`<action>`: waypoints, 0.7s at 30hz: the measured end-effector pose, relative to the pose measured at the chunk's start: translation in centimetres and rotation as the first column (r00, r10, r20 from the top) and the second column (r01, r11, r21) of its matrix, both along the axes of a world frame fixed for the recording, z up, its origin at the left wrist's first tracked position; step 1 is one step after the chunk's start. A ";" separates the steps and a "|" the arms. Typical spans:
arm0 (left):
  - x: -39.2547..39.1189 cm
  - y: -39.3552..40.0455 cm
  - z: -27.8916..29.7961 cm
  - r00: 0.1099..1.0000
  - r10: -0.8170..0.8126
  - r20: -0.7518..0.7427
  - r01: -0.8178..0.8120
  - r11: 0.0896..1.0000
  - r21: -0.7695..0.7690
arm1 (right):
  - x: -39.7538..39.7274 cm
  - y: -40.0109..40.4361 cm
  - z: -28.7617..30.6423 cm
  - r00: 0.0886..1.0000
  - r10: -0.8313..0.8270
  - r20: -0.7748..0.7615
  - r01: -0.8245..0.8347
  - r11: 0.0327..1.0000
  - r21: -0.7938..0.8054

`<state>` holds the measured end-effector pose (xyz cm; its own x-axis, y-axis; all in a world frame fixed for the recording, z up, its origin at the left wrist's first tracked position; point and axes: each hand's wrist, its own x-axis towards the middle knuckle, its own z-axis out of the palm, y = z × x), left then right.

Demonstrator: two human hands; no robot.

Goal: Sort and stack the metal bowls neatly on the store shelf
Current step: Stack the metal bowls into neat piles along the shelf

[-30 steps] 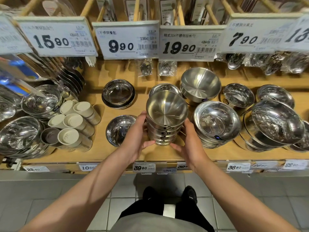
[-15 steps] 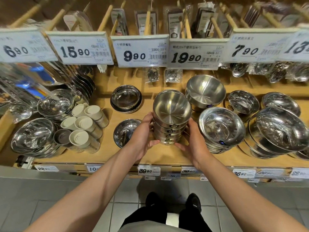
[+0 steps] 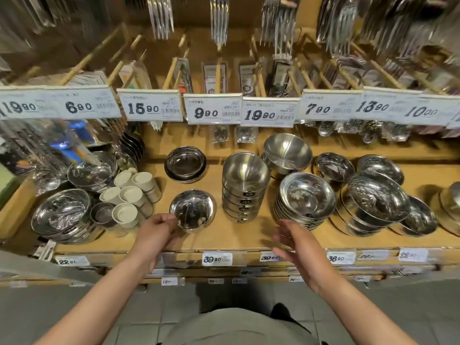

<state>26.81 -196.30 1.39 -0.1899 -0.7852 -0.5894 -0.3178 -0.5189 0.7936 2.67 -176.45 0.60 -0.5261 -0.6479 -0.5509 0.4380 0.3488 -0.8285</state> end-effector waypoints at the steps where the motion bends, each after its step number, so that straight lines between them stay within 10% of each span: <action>1: -0.2 0.0 -0.1 1.000 -0.002 -0.004 0.002 1.000 0.000 | -0.2 0.2 0.1 1.000 -0.009 -0.019 0.009 1.000 0.003; 21: -12.4 7.8 -0.6 0.914 -0.384 -0.133 0.392 0.919 0.039 | -6.9 14.2 -0.5 0.839 -0.543 -0.030 0.544 0.838 0.044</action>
<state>14.39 -188.45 0.77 -0.5447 -0.5973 -0.5886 -0.4082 -0.4243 0.8083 -4.19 -162.21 0.07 -0.7945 -0.2283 -0.5627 0.5562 0.0983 -0.8252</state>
